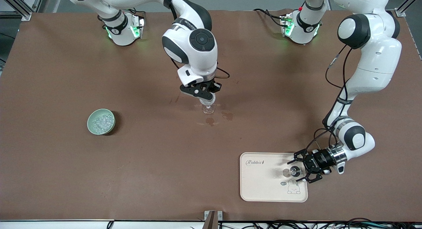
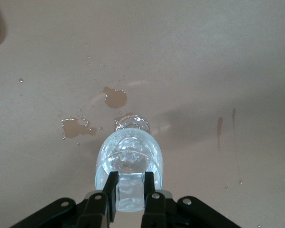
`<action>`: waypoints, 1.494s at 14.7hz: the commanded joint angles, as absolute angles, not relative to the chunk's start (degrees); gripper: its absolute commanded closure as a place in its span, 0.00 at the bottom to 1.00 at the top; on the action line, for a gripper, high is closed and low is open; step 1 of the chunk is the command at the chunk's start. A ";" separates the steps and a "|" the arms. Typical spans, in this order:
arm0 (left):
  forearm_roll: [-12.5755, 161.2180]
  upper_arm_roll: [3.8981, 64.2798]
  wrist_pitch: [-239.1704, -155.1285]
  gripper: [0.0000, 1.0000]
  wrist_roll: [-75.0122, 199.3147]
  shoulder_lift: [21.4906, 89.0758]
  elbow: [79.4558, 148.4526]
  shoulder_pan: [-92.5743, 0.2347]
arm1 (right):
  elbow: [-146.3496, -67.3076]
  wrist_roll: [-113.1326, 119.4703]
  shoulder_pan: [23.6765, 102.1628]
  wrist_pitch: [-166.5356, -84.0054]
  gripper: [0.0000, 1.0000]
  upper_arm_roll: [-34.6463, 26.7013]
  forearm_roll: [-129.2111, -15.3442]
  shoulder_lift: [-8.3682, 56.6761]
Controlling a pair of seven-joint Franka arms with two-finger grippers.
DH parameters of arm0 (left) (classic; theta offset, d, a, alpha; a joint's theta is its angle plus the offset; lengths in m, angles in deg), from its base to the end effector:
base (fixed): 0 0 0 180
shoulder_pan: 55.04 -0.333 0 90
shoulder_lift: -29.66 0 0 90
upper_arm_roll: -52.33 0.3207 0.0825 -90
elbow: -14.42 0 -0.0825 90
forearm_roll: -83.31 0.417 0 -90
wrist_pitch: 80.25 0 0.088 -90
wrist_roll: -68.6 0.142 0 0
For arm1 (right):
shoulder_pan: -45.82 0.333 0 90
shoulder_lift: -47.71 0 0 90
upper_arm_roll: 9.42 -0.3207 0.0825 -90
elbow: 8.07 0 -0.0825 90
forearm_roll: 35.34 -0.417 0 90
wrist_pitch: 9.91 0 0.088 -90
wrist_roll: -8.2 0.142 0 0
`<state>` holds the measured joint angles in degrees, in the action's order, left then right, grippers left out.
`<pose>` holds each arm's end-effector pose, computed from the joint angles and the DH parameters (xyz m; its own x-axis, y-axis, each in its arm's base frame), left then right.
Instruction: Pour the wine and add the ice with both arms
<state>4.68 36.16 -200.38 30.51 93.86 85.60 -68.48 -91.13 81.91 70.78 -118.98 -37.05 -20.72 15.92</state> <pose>0.7844 -0.0591 0.0842 0.0857 0.2899 -0.9532 0.9366 0.3027 0.1763 0.5005 0.5279 0.3459 0.9431 -0.3319 -0.0190 -0.3312 -0.9430 0.0321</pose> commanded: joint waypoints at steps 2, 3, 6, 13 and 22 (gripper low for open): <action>17.43 36.07 -199.96 0.00 30.98 88.74 86.49 -69.81 | -90.51 83.17 70.70 -118.46 0.83 -37.46 -19.26 15.63; 22.62 36.15 -199.96 0.00 30.81 88.12 86.49 -70.24 | -90.60 83.17 70.78 -118.20 0.80 -37.46 -19.26 15.63; 37.22 36.07 -200.04 0.00 30.55 86.80 86.49 -71.91 | -90.60 83.17 70.78 -118.20 0.76 -37.46 -19.35 15.54; 66.92 35.36 -187.57 0.00 35.62 65.74 86.57 -73.77 | -90.51 83.26 70.87 -118.20 0.33 -37.46 -19.35 15.63; 97.96 28.95 -178.00 0.00 56.91 47.34 87.01 -69.82 | -89.37 82.21 63.07 -113.91 0.00 -36.93 -18.47 27.03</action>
<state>93.75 29.28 -180.43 54.88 51.61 84.54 -70.65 -87.65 81.97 66.30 -116.93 -36.56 -19.96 21.68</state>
